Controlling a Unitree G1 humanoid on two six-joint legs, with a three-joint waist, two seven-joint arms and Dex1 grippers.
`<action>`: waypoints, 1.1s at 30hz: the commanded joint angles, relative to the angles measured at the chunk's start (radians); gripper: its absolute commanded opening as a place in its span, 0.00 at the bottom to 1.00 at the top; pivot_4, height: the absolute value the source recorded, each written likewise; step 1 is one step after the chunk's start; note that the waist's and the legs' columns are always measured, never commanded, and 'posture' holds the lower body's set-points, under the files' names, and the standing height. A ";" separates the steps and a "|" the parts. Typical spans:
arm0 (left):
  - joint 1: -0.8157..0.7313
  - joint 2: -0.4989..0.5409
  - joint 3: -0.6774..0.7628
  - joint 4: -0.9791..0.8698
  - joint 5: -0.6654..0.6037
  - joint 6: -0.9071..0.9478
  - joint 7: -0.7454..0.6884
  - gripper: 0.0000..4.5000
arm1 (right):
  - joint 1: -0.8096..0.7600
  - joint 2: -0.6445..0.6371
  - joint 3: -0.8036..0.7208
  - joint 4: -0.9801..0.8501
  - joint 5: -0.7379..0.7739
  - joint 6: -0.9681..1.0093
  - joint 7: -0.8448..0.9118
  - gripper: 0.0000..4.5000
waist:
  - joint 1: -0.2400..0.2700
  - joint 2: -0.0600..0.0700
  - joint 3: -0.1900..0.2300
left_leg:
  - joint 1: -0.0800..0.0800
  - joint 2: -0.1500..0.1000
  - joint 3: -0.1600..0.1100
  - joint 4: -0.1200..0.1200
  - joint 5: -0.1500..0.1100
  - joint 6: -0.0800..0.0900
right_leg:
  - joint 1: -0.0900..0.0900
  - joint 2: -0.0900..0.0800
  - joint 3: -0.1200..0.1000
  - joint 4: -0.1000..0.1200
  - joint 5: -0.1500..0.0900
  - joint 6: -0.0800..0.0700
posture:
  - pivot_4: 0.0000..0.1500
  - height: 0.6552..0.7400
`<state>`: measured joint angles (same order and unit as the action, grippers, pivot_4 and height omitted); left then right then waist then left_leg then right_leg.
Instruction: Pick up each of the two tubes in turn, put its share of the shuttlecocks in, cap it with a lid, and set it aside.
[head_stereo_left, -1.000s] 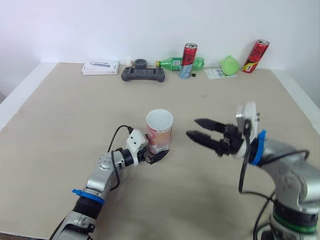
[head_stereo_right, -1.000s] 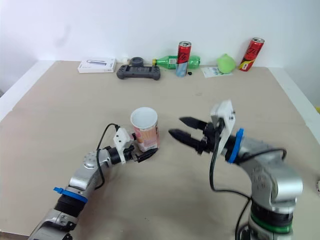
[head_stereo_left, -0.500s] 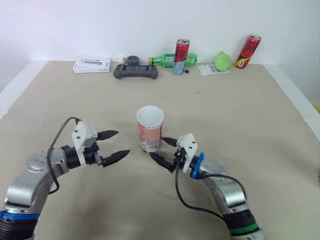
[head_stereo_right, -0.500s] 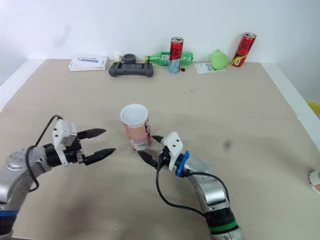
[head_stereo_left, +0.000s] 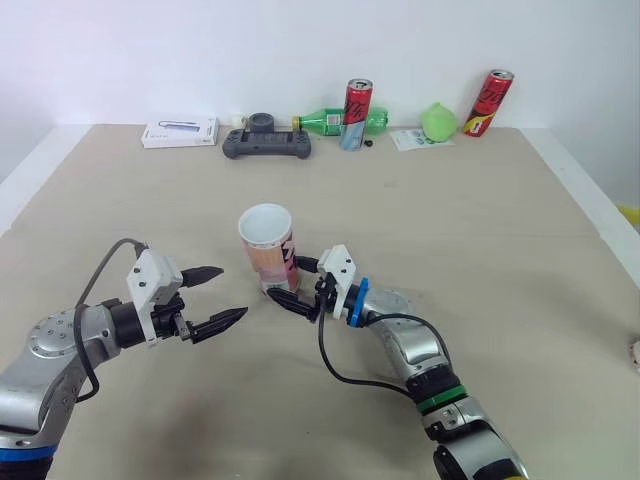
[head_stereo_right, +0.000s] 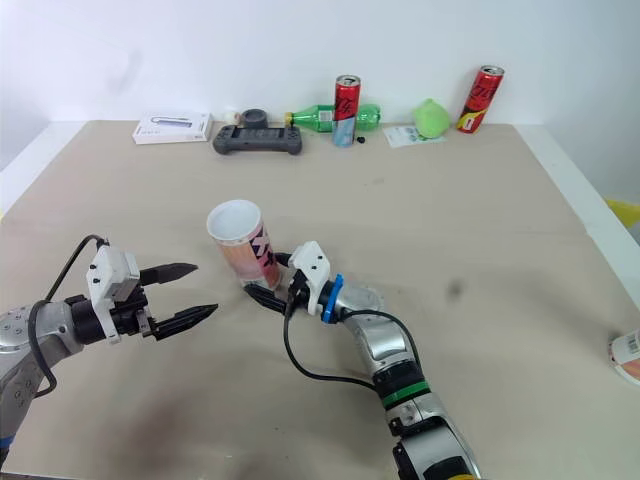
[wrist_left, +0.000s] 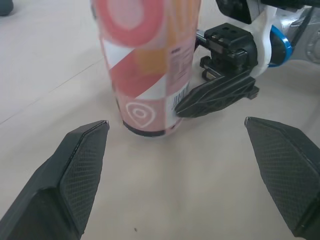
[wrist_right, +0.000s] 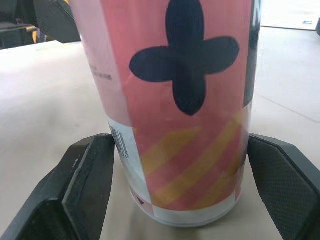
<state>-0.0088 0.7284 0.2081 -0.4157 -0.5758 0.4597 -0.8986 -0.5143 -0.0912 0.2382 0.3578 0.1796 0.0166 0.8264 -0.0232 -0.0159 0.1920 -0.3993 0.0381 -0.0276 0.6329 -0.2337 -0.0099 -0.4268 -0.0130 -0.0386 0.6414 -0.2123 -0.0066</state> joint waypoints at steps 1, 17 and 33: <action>0.006 -0.001 0.027 -0.039 -0.007 -0.014 0.019 1.00 | -0.033 0.022 0.002 0.019 0.005 -0.033 0.025 0.82 | 0.000 0.000 0.000 | 0.001 0.001 0.001 0.000 0.000 0.000 | 0.000 0.001 0.001 0.001 0.000 0.000 | 1.00 1.00; -0.546 -0.276 -0.291 0.292 0.123 -0.114 0.013 1.00 | 0.259 -0.051 -0.388 -0.439 0.018 0.070 -0.474 0.62 | 0.038 -0.001 0.000 | 0.004 0.006 0.005 0.003 0.001 -0.002 | 0.000 0.009 0.004 0.007 0.000 -0.003 | 1.00 1.00; -0.759 -0.529 -0.431 0.471 0.188 -0.205 -0.074 1.00 | 0.192 -0.205 -0.828 -0.132 0.001 -0.055 -0.965 0.62 | -0.002 -0.001 0.000 | 0.008 -0.001 0.022 0.003 -0.002 0.005 | 0.000 0.009 0.033 0.007 0.002 -0.001 | 1.00 1.00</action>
<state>-0.7595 0.2031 -0.2320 0.0906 -0.3901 0.2628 -0.9690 -0.2993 -0.2730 -0.5755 0.2332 0.1714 0.0054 -0.1259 -0.0254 -0.0168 0.1917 -0.3914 0.0370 -0.0046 0.6358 -0.2355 -0.0046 -0.4270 -0.0036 -0.0047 0.6486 -0.2098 -0.0067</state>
